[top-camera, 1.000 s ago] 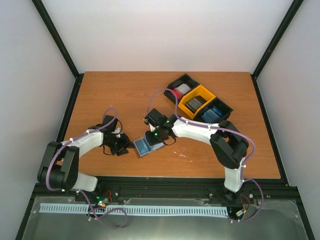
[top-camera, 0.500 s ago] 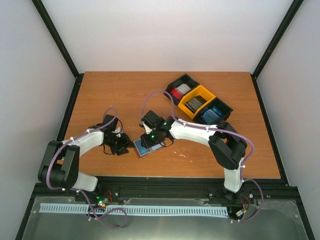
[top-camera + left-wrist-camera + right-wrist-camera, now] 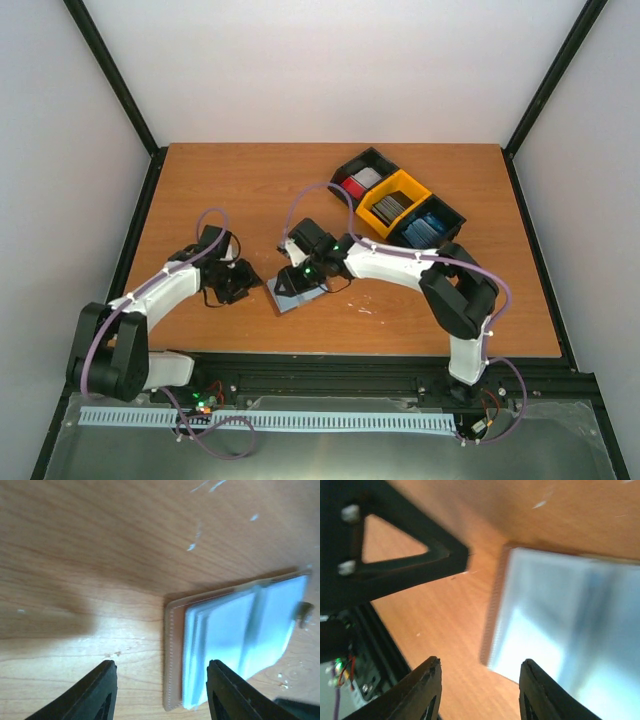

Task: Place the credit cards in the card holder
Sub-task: Turn over the card slot in the card holder, then adjust the storage box at the center of the board.

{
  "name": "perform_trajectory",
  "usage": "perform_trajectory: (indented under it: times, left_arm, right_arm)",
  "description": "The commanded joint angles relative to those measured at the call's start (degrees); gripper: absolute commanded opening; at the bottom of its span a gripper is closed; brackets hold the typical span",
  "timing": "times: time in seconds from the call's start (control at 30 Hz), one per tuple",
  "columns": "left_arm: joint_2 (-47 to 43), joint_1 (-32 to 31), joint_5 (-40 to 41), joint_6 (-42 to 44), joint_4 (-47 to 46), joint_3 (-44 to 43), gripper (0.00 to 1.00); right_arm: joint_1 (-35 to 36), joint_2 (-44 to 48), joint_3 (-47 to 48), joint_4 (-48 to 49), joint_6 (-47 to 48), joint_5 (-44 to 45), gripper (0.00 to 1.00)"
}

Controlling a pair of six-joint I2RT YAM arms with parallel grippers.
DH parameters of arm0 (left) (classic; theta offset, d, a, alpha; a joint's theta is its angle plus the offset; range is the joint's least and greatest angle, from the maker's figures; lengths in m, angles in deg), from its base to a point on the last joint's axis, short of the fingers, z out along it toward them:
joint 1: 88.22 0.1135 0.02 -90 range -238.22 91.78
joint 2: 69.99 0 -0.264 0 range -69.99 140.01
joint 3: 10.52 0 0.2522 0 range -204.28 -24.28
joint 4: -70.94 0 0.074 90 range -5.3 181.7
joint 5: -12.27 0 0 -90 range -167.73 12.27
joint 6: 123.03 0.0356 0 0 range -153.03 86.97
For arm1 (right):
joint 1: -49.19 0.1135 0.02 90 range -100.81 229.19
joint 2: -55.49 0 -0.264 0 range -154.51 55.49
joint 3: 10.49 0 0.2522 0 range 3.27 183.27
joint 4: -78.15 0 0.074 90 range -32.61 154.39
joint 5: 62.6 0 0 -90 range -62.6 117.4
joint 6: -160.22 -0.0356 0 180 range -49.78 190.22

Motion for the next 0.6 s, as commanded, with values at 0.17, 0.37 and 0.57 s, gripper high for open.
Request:
perform_trajectory:
  times: [0.17, 0.37, 0.57]
  left_arm:
    - [-6.7, 0.2, -0.8, 1.0, -3.3, -4.4, 0.56]
    - [-6.8, 0.2, -0.4, 3.9, -6.7, -8.5, 0.61]
    - [-2.1, 0.2, -3.4, 7.3, -9.3, -13.5, 0.6]
  right_arm:
    - [-11.8, 13.0, 0.7, -10.1, 0.5, 21.9, 0.48]
    - [-24.3, 18.3, 1.6, -20.6, 8.0, 33.3, 0.49]
    - [-36.3, 19.9, -0.5, -22.5, 16.9, 35.1, 0.42]
